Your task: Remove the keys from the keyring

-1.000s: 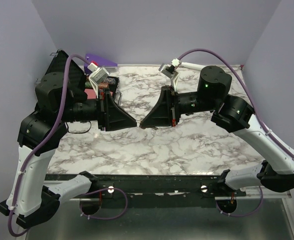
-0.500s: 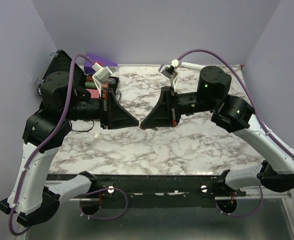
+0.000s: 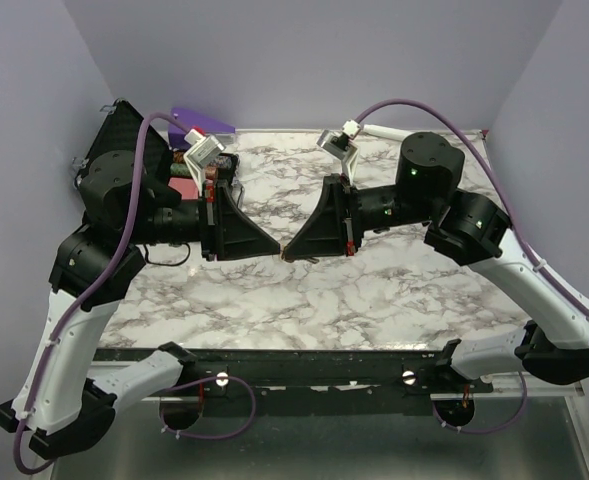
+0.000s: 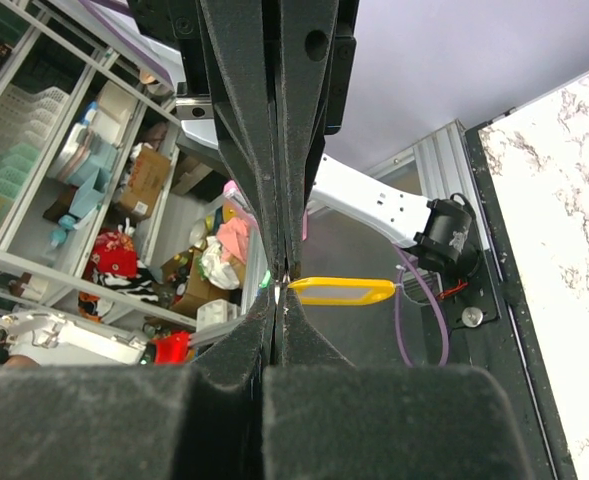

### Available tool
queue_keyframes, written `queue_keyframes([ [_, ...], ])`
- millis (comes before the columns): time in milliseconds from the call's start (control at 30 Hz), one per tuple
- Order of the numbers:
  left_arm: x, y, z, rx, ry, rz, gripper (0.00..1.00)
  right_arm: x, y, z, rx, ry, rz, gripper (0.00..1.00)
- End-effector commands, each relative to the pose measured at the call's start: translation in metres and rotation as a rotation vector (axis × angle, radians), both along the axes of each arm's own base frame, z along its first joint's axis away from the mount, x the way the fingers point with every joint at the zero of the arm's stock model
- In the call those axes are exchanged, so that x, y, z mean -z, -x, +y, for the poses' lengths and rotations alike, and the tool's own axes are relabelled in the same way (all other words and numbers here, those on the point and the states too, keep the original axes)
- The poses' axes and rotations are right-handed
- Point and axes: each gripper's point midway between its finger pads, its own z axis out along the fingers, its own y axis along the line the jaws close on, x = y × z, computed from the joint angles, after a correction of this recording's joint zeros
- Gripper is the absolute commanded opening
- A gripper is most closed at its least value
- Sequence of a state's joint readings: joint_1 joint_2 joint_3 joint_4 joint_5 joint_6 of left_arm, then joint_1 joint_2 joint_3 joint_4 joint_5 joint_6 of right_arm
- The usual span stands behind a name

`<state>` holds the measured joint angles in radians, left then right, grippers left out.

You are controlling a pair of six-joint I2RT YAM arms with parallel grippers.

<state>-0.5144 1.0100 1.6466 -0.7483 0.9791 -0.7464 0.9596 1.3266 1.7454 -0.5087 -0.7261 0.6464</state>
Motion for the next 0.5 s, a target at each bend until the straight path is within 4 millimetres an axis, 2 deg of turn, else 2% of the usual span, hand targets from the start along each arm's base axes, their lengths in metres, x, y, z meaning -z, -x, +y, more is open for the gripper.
queue_keyframes([
  [0,-0.016,0.006,-0.001,-0.012,0.062,-0.021,0.00,-0.018,-0.008,-0.004,0.068,-0.052,-0.031,0.01],
  [233,-0.023,0.000,-0.009,-0.086,0.121,-0.005,0.00,-0.023,-0.025,-0.003,0.179,-0.100,-0.013,0.01],
  [467,-0.022,-0.019,-0.009,-0.244,0.157,0.048,0.00,-0.024,-0.036,-0.001,0.239,-0.119,-0.002,0.01],
])
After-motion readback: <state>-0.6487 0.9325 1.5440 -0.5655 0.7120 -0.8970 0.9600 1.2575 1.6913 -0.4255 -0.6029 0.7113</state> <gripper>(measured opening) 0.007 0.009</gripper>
